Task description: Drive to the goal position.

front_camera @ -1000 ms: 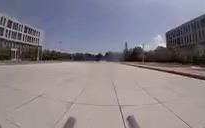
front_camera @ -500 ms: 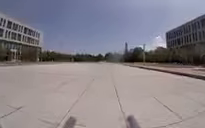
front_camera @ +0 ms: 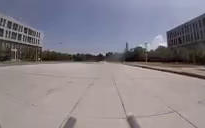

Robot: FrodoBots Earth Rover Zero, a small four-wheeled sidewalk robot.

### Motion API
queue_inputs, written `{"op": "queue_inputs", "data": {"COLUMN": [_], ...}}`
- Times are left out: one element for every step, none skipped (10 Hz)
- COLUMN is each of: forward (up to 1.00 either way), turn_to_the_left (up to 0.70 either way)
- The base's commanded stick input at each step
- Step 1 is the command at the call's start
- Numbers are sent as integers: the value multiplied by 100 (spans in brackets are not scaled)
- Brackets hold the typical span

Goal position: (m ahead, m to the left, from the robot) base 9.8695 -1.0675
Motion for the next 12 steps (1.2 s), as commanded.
{"op": "queue_inputs", "data": {"forward": [100, 100, 100, 100, 100, 100, 100, 100, 100, 100, 100, 100], "turn_to_the_left": [0, 0, 0, 0, 0, 0, 0, 0, 0, 0, -5, -27]}}
